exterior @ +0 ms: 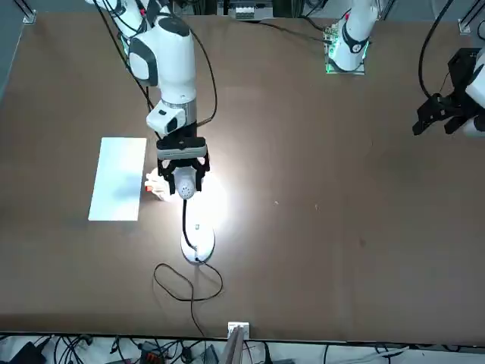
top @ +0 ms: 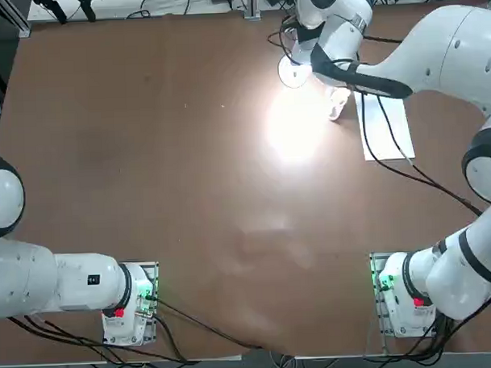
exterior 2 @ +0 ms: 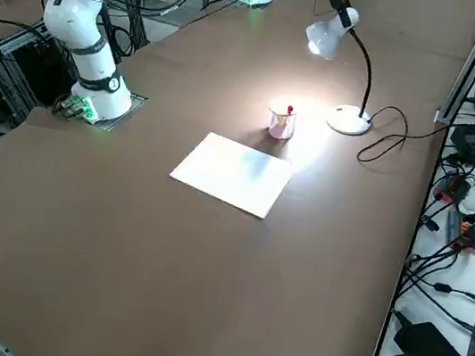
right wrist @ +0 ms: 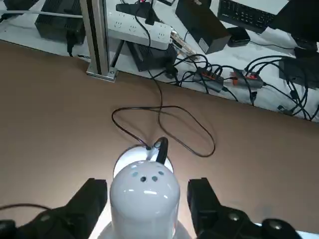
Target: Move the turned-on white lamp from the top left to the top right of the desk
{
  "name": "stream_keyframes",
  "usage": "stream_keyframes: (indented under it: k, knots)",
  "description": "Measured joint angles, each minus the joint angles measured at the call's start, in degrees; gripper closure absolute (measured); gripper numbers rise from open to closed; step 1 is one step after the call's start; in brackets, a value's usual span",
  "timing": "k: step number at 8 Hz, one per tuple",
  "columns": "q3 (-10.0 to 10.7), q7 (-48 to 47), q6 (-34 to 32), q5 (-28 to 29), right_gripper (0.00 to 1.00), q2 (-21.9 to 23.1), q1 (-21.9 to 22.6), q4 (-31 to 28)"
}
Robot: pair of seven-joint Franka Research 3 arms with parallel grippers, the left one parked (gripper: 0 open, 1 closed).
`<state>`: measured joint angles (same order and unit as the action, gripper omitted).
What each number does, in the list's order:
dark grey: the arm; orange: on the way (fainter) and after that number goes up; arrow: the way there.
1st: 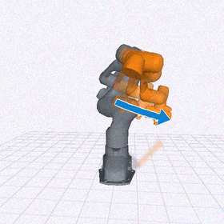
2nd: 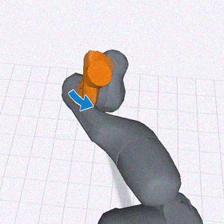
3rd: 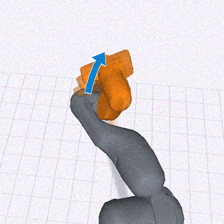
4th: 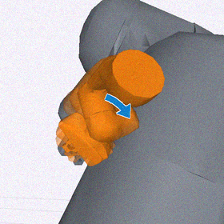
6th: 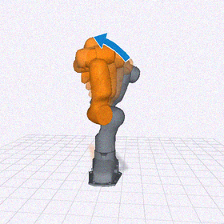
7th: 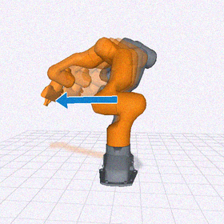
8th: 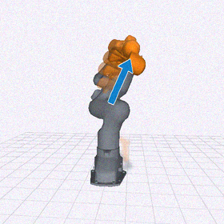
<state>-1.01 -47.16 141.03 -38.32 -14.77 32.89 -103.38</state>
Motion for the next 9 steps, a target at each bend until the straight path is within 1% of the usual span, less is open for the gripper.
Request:
stream_keyframes:
  k: [1,2,3,5,7,9]
  knots:
    - [0.01,-0.04,0.05,-0.01,0.06,-0.39,-0.01,0.12]
    - [0.05,-0.11,0.23,-0.01,0.06,-0.71,-0.10,0.26]
    - [0.06,-0.23,0.45,-0.01,0.12,-0.82,-0.36,0.34]
    - [0.03,-1.31,0.78,0.01,0.28,-0.83,-0.47,0.46]
    - [0.08,-2.85,0.77,0.02,0.28,-0.88,-0.54,0.66]
    - [0.27,-5.00,0.00,1.50,0.28,-1.03,-1.07,2.05]
